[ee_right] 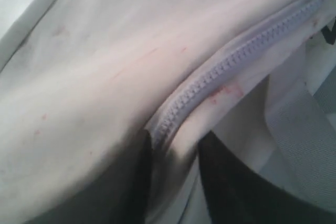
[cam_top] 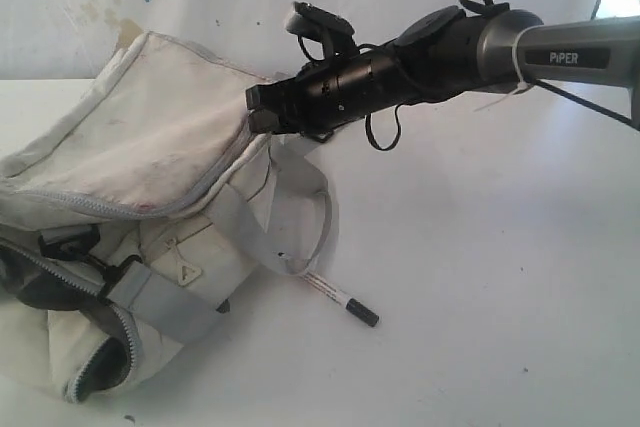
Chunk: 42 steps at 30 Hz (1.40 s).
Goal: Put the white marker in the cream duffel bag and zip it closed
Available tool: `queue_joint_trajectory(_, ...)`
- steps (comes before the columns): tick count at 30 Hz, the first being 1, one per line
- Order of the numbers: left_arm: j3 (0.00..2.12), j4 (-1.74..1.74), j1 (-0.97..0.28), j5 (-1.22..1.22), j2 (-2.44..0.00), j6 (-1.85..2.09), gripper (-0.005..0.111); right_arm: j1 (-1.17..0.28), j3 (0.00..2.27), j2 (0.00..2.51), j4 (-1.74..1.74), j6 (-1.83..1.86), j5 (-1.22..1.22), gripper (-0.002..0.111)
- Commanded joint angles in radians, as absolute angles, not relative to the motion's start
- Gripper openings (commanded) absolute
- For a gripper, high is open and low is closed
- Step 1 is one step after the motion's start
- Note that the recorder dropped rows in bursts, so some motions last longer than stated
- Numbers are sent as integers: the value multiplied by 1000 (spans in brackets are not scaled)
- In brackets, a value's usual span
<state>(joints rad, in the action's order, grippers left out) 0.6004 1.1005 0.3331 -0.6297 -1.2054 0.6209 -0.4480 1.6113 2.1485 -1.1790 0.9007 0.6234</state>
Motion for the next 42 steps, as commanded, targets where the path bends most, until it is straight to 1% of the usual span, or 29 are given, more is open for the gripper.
queue_joint_trajectory(1, 599, 1128, 337, -614, -1195, 645, 67, -439, 1618, 2126, -1165, 910, 686, 57)
queue_joint_trajectory(2, 599, 1128, 337, -612, -1195, 650, 72, -437, 1618, 2121, -1156, 910, 699, 60)
queue_joint_trajectory(4, 602, 1112, 337, -612, -1195, 655, 83, -430, 1618, 2101, -1111, 908, 718, 61)
queue_joint_trajectory(7, 630, 1060, 337, -608, -1195, 642, 90, -417, 1618, 2062, -998, 821, 711, 61)
queue_joint_trajectory(12, 692, 1030, 337, -590, -1195, 469, 91, -407, 1618, 2006, -834, 577, 741, 61)
queue_joint_trajectory(16, 719, 1030, 337, -573, -1210, 349, 91, -407, 1618, 1985, -827, 561, 825, 60)
queue_joint_trajectory(22, 775, 1018, 337, -722, -1303, 356, 83, -407, 1618, 1983, -780, 525, 969, 55)
queue_joint_trajectory(25, 811, 1008, 337, -748, -1359, 354, 83, -407, 1618, 1983, -738, 518, 1077, 52)
queue_joint_trajectory(29, 847, 985, 337, -777, -1441, 327, 79, -407, 1618, 1983, -658, 518, 1217, 43)
queue_joint_trajectory(33, 881, 947, 337, -822, -1515, 311, 72, -407, 1618, 1983, -636, 512, 1221, 36)
queue_joint_trajectory(35, 889, 933, 337, -856, -1543, 314, 67, -407, 1618, 1983, -636, 512, 1221, 34)
queue_joint_trajectory(42, 891, 925, 337, -863, -1593, 333, 43, -407, 1618, 1983, -633, 512, 1221, 34)
